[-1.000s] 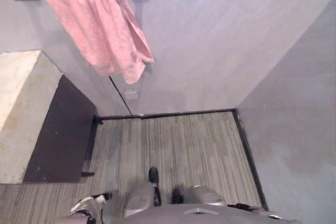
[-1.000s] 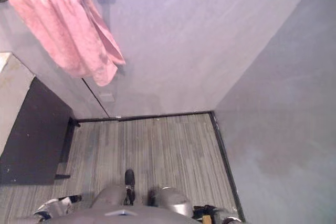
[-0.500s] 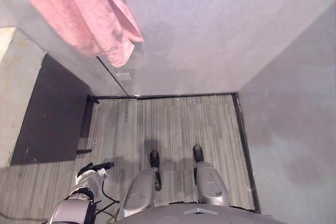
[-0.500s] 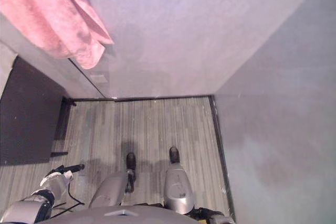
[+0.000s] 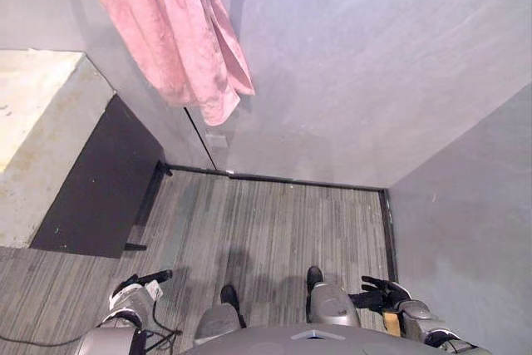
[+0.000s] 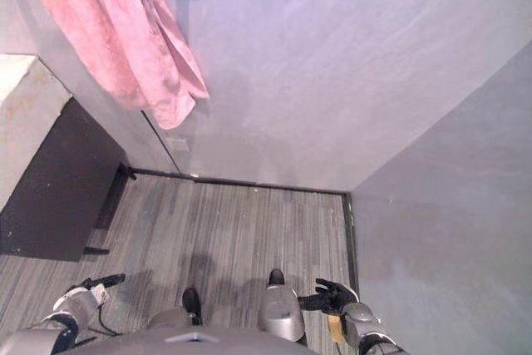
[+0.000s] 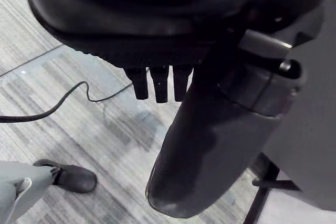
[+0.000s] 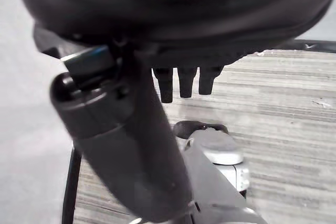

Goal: Organize the bathroom.

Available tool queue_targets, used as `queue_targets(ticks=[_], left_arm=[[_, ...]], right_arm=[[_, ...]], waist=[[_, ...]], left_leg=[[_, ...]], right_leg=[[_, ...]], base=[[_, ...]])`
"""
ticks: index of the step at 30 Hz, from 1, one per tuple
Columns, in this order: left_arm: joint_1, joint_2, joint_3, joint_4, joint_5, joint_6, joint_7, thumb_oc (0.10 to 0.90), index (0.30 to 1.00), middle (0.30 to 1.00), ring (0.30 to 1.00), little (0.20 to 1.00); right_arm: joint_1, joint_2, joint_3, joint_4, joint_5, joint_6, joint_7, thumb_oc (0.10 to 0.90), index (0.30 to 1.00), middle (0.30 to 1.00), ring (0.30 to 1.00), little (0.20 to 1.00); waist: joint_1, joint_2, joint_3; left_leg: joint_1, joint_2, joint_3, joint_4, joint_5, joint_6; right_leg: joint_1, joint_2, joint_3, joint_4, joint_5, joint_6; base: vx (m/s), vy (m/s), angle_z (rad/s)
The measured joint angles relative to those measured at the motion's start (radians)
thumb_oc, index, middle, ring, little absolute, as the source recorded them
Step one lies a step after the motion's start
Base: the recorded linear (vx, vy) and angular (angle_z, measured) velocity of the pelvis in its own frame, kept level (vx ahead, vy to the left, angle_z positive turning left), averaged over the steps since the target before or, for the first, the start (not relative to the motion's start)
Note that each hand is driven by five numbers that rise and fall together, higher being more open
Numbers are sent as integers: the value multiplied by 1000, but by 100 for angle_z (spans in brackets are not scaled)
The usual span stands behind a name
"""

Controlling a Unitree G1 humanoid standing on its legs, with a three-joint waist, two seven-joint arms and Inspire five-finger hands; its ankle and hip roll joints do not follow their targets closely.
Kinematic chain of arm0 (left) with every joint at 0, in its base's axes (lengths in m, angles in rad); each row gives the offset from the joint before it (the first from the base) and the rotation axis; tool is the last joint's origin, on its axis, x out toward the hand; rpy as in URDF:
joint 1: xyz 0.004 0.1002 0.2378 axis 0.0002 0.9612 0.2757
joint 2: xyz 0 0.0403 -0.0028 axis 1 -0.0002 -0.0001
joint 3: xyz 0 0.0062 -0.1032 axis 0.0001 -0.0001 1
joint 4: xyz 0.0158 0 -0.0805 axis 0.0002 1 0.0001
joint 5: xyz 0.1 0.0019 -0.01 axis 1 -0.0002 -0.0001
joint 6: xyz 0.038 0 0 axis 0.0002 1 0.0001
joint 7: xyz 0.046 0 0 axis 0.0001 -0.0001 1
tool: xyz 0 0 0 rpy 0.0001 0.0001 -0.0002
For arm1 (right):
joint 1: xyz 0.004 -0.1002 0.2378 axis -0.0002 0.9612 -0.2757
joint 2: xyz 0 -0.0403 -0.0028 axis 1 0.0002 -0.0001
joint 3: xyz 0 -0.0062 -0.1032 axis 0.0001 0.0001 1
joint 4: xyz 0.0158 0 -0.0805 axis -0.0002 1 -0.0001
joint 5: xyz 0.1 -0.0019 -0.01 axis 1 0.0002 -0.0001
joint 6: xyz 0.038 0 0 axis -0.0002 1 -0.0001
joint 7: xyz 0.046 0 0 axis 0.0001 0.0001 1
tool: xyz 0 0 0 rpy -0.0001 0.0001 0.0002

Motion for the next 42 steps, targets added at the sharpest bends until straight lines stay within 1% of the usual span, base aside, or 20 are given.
queue_targets(ticks=[1, 2, 3, 4, 5, 6, 7, 8, 10, 11, 13, 16, 25, 28, 30, 31, 33, 36, 39, 42], left_arm=[[-8, 2, 1, -2, 0, -24, -1, 800, 900, 900, 900, 900], [-27, -5, -17, -13, 0, -33, -1, 800, 900, 900, 900, 900], [-20, -26, -38, -22, 0, -30, -2, 800, 900, 900, 900, 900], [5, -44, -41, -28, 0, -10, 2, 800, 900, 900, 900, 900], [5, -44, -41, -28, 0, -10, 2, 800, 900, 900, 900, 900], [32, -76, -84, -35, 1, 19, 2, 800, 900, 900, 900, 900], [26, -85, -117, -35, 2, 32, -5, 800, 900, 900, 900, 900], [-14, -84, -126, -18, 26, 53, -9, 800, 900, 900, 900, 900], [-47, -76, -122, 9, 62, 59, -8, 800, 900, 900, 900, 900], [-46, -72, -115, 8, 78, 59, -8, 800, 900, 900, 900, 900], [-57, -18, -82, -4, 80, 52, -14, 800, 900, 900, 900, 900], [-55, 31, -47, -4, 80, 51, -8, 800, 900, 900, 900, 900], [-13, 0, -28, -5, 79, 52, -21, 800, 900, 900, 900, 900], [-1, 10, -10, -1, 79, 52, -13, 800, 900, 900, 900, 900], [15, 15, -9, -9, 77, 47, -4, 800, 900, 900, 900, 900], [23, 33, -8, -11, 74, 42, -2, 800, 900, 900, 900, 900], [-14, 54, -11, -17, 69, 17, -5, 800, 900, 900, 900, 900], [-40, 49, -43, -45, 31, 5, -2, 800, 900, 900, 900, 900], [-46, 21, -46, -42, 20, 13, 2, 800, 900, 900, 900, 900], [-44, 17, -31, -44, 17, 11, 3, 800, 900, 900, 900, 900]], right_arm=[[-2, 18, -2, 0, 24, 14, 0, 800, 900, 900, 900, 900], [4, 16, -2, 4, 30, 21, 1, 800, 900, 900, 900, 900], [2, 8, 2, 8, 28, 35, -1, 800, 900, 900, 900, 900], [-1, 2, 4, 11, 30, 43, -7, 800, 900, 900, 900, 900], [-1, 2, 4, 11, 30, 43, -7, 800, 900, 900, 900, 900], [9, -13, 0, 5, 30, 35, -16, 800, 900, 900, 900, 900], [10, -23, -3, 9, 30, 32, -17, 800, 900, 900, 900, 900], [-15, -19, 1, 64, 26, 31, -20, 800, 900, 900, 900, 900], [-23, -18, 8, 89, 24, 42, -20, 800, 900, 900, 900, 900], [-11, -19, 7, 80, 28, 38, -19, 800, 900, 900, 900, 900], [-9, -4, 8, 47, 18, 35, -15, 800, 900, 900, 900, 900], [-3, 5, -1, 27, 10, 37, -13, 800, 900, 900, 900, 900], [25, -2, -43, 52, -35, 35, -16, 800, 900, 900, 900, 900], [2, -6, -30, 33, -70, 33, -2, 800, 900, 900, 900, 900], [6, -6, -2, 16, -70, 33, 7, 800, 900, 900, 900, 900], [3, 8, 10, 25, -70, 32, 9, 800, 900, 900, 900, 900], [6, 34, 11, 33, -68, 42, 21, 800, 900, 900, 900, 900], [32, 25, 2, 63, -56, 55, 25, 800, 900, 900, 900, 900], [26, -20, -28, 45, -8, 22, 4, 800, 900, 900, 900, 900], [15, -33, -42, 40, 31, 0, -14, 800, 900, 900, 900, 900]], waist=[[-3, -18, 9], [-1, -26, 15], [19, -19, 20], [34, -9, 17], [34, -9, 17], [10, 41, 18], [1, 57, 24], [0, 56, 47], [9, 42, 59], [10, 61, 55], [16, 10, 94], [18, -1, 104], [23, 22, 78], [41, 14, 79], [41, -11, 58], [38, -30, 44], [12, -43, 49], [10, -44, 63], [-16, 46, 109], [-21, 60, 111]], left_leg=[[-127, 9, -56, 236, 28, -100], [-257, 2, -122, 462, 78, -105], [-331, 7, -149, 569, 123, -90], [-319, 24, -123, 483, 71, -32], [-319, 24, -123, 483, 71, -32], [-258, 52, -70, 159, 15, 44], [-220, 43, -52, 7, 16, 67], [-225, -7, -66, 40, -1, 92], [-241, -27, -44, 209, -19, 105], [-211, -15, -38, 204, -46, 94], [-190, -42, 13, 157, -54, 146], [-183, -40, 56, 160, -59, 163], [-132, -55, 62, 209, -127, 150], [-88, -16, 115, 188, -156, 182], [-65, -32, 144, 155, -153, 173], [-90, -36, 116, 166, -157, 179], [-147, -22, 41, 185, -149, 166], [-167, -20, -33, 163, -124, 113], [-150, 20, -90, 77, -81, 81], [-92, 36, -103, 24, -60, 72]], right_leg=[[-21, 11, 25, 68, -56, -42], [-29, 1, 54, 100, -77, -53], [-26, 4, 57, 106, -78, -58], [-21, 5, 54, 95, -66, -45], [-21, 5, 54, 95, -66, -45], [-21, 28, 20, 94, -68, -35], [-21, 31, 14, 95, -69, -32], [-43, 13, 20, 119, -74, -14], [-68, -18, 25, 140, -72, -18], [-69, -16, 25, 142, -72, -13], [-94, -54, 46, 121, -76, -1], [-71, -65, 48, 41, -34, 16], [-14, -61, 74, -1, 38, 52], [-208, -79, 79, 303, 18, 42], [-227, -134, 86, 166, 30, 79], [-242, -129, 167, 60, 41, 97], [-286, -78, 242, 125, 33, 87], [-230, -12, 234, 137, 30, 55], [-214, 31, 161, 126, 14, 25], [-187, 46, 128, 146, -2, -5]], base=[[70, 90, 71], [141, 281, 57], [176, 341, -1], [157, 311, -36], [121, 221, -17], [116, 236, 16], [149, 278, 18], [118, 191, -4], [80, 50, -34], [64, 25, -38], [64, 13, -58], [77, 12, -49], [134, 87, -18], [167, -182, -62], [125, -230, -23], [32, -193, 25], [44, -135, 93], [121, -72, 91], [93, -20, 60], [172, 44, 17]])
